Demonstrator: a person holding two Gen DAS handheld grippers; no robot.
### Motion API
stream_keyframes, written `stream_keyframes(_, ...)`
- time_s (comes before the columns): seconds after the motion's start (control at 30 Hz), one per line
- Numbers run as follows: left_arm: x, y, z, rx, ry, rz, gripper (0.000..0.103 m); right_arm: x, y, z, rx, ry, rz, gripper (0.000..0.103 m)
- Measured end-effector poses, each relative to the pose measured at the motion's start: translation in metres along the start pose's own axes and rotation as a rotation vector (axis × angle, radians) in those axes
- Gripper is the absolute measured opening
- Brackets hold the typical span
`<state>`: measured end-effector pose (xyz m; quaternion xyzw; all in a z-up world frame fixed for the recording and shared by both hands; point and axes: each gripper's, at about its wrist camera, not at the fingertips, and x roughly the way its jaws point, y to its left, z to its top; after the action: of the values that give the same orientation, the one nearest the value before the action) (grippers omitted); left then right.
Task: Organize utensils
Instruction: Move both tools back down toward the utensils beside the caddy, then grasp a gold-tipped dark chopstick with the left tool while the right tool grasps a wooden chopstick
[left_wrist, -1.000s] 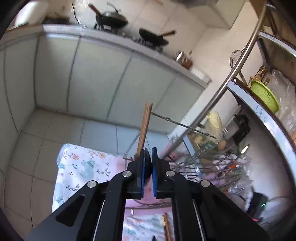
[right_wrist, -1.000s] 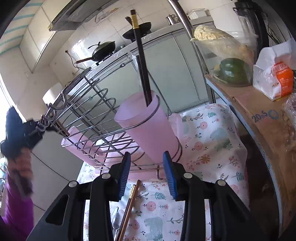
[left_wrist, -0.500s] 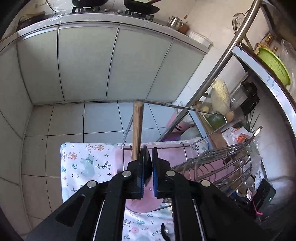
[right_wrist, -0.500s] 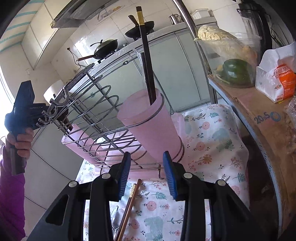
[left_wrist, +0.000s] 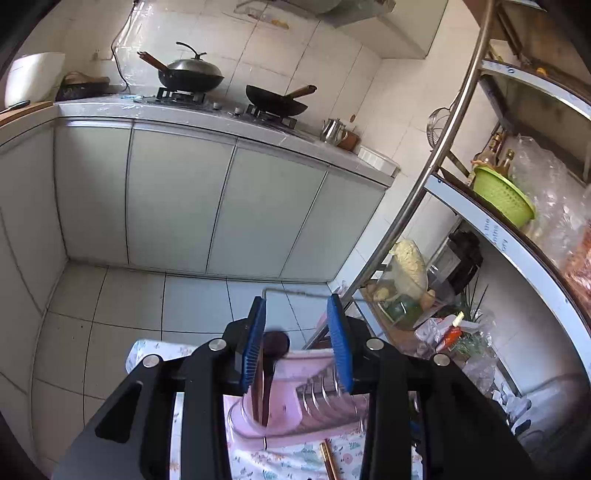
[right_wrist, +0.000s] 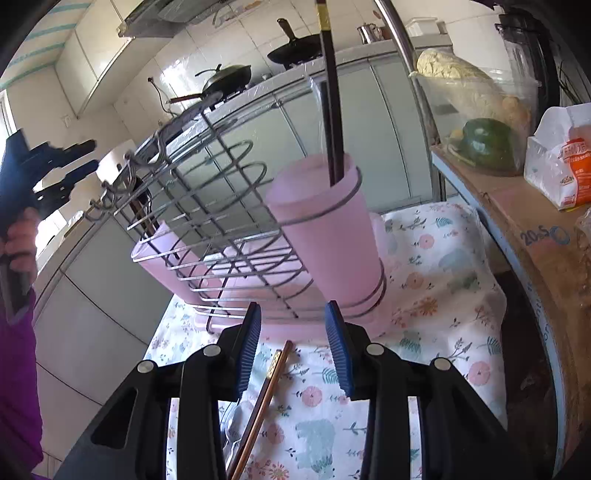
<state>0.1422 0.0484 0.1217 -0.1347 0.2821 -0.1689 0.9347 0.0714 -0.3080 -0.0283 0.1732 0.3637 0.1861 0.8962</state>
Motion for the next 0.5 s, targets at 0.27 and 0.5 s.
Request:
stream_keyframes(0.27, -0.005, -0.004, -0.086, -0.021, 0.104, -0.014, 0.035, 0.025, 0.005, -0.018, 0.025, 0.147, 0.023, 0.036)
stream_keyframes(0.5, 0.036, 0.012, -0.173, -0.134, 0.317, -0.016, 0.034, 0.070, 0.006, -0.039, 0.115, 0.332, 0.050, 0.031)
